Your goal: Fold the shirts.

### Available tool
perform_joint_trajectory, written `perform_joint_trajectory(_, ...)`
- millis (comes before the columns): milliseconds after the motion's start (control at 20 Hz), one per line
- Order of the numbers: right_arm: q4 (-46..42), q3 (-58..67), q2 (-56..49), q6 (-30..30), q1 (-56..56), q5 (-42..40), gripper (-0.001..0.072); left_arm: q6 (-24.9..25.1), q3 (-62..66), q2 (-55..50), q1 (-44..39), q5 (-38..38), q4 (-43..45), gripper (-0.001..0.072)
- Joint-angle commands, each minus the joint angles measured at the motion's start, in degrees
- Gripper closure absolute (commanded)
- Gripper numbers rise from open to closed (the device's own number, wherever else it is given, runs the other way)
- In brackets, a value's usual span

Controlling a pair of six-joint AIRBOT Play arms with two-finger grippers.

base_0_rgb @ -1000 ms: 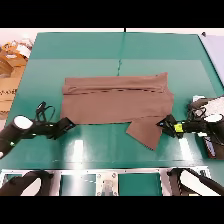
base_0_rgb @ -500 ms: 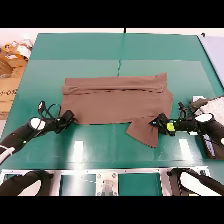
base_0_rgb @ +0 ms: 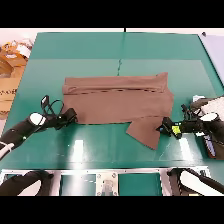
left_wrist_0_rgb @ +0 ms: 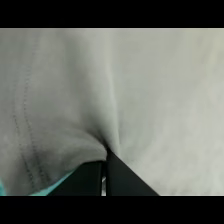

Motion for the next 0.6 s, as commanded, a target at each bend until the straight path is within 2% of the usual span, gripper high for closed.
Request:
perform_joint_trajectory(0,0.63,0.37,0.22,-2.93,-0.79,4.68,0.0692,-0.22,3.58,-0.04,0.59,-6.32,6.43,0.0687)
perform_joint_trajectory(150,0.09,1.64,2.08,-4.20,-1.16,9.35,0.0692,-0.57,10.01,-0.04,5.66,-23.02,15.54,0.0687)
perform_joint_trajectory(200,-0.07,1.68,3.67,-3.23,-1.16,9.55,0.0692,-0.59,12.22,-0.04,7.50,-29.44,19.80,0.0687)
perform_joint_trajectory(300,-2.95,1.66,6.84,0.17,-1.03,10.45,0.0692,-0.48,14.03,-0.04,9.29,-37.38,25.35,0.0687)
perform_joint_trajectory(400,-7.91,1.64,9.88,3.69,-1.03,13.38,0.0692,-0.50,13.79,-0.04,9.11,-39.91,27.85,0.0687)
perform_joint_trajectory(550,-11.63,1.66,14.62,5.77,-1.03,16.15,0.0692,1.16,13.77,-0.04,9.09,-40.76,25.79,0.0688)
